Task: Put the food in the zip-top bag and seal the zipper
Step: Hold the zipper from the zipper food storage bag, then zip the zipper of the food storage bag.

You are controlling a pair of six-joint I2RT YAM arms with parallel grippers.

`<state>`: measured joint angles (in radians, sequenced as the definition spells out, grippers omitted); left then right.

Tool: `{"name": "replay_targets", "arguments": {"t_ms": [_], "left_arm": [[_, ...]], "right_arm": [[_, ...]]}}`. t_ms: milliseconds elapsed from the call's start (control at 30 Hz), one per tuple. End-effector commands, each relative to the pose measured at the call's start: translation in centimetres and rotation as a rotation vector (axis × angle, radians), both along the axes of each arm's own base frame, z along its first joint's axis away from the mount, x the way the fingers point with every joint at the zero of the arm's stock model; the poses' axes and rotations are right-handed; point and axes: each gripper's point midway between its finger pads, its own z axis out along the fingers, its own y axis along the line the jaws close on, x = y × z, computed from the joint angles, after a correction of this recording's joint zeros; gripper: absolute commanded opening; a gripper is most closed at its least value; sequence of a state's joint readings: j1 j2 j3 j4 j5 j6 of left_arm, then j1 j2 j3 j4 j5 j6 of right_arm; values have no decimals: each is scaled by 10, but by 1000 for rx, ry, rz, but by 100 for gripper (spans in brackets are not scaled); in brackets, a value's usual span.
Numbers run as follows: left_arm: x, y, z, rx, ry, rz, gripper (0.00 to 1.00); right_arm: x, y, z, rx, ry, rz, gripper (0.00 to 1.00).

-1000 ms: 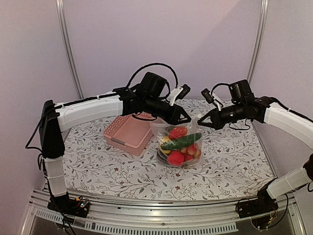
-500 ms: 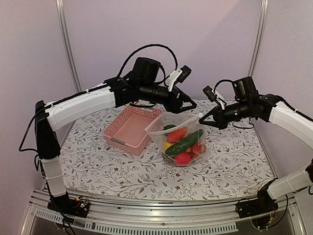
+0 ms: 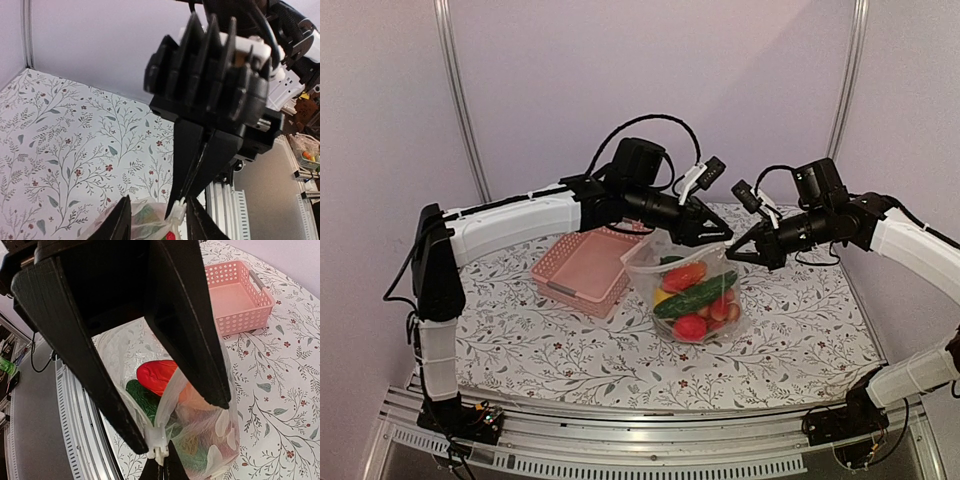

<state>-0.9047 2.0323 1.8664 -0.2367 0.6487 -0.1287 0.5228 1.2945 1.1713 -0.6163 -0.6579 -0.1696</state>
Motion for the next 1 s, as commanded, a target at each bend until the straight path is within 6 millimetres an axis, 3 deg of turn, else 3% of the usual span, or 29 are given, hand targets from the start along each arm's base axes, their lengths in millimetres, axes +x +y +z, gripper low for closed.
{"name": "replay_targets", "arguments": {"t_ms": [0, 533, 967], "left_arm": [[-14, -5, -7, -19, 15, -80, 33], [-17, 5, -11, -7, 39, -81, 4], [-1, 24, -12, 21, 56, -1, 0]], "right_arm": [[-6, 2, 21, 34, -47, 25, 0], [2, 1, 19, 14, -65, -5, 0], [19, -16, 27, 36, -99, -103, 0]]}}
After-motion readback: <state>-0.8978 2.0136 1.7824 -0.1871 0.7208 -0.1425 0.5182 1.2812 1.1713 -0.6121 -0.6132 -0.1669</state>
